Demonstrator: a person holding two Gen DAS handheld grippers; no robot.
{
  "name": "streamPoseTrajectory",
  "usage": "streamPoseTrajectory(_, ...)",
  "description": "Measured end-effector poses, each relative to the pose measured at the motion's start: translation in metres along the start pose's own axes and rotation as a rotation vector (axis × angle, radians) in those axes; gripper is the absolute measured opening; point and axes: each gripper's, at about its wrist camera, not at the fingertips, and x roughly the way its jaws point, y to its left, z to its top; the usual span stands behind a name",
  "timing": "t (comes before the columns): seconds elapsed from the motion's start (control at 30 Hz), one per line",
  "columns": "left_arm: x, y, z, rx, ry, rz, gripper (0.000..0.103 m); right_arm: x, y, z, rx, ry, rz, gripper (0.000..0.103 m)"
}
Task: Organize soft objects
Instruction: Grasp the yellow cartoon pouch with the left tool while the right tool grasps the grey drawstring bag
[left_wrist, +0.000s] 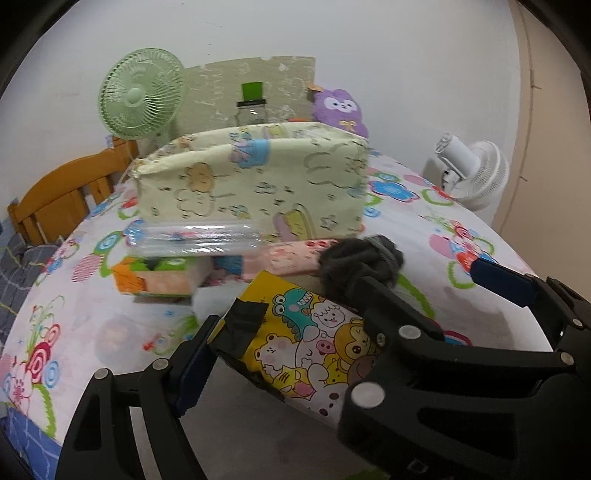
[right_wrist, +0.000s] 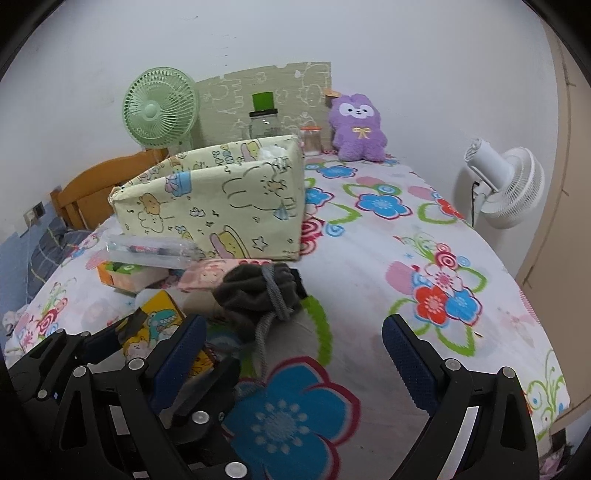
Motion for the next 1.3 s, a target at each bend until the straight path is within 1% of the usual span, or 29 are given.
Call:
streamPoseTrajectory(0.13,0.003,0.006,0.005,-0.008,0.001,0.026,0.084,0.008,0.006,0.007,-0.002,0.003,0.002,0.098)
streamPoseTrajectory(0.4,0.014,0.012,0.01,-0.026,0.025,0.031,0.084,0.027,0.015,0.016,-0.019,0.028,0.005,0.098)
streamPoseTrajectory(0.5,0.019,0.015,0.013,-0.037,0.038,0.029,0.084,0.035,0.016,0.018,-0.01,0.052,0.006,0.097)
streamPoseTrajectory(0.57,0.021,0.016,0.013,-0.036,0.044,0.032,0.084,0.041,0.015,0.019,0.001,0.068,0.014,0.093)
streamPoseTrajectory(0.63,0.024,0.017,0.013,-0.039,0.054,0.029,0.084,0.045,0.015,0.019,0.007,0.08,0.021,0.092)
streamPoseTrajectory(0.73,0.027,0.017,0.013,-0.034,0.062,0.03,0.083,0.048,0.018,0.018,0.0,0.093,0.026,0.087)
streamPoseTrajectory(0.8,0.029,0.017,0.012,-0.032,0.067,0.03,0.083,0.051,0.02,0.017,-0.01,0.11,0.033,0.081)
streamPoseTrajectory(0.83,0.03,0.018,0.011,-0.036,0.07,0.026,0.083,0.053,0.021,0.017,-0.011,0.115,0.037,0.076)
streamPoseTrajectory(0.97,0.029,0.019,0.01,-0.037,0.071,0.024,0.083,0.052,0.022,0.016,-0.004,0.117,0.035,0.066)
streamPoseTrajectory(1.3,0.014,0.019,0.01,-0.04,0.05,0.006,0.083,0.035,0.024,0.016,0.0,0.092,0.018,0.063)
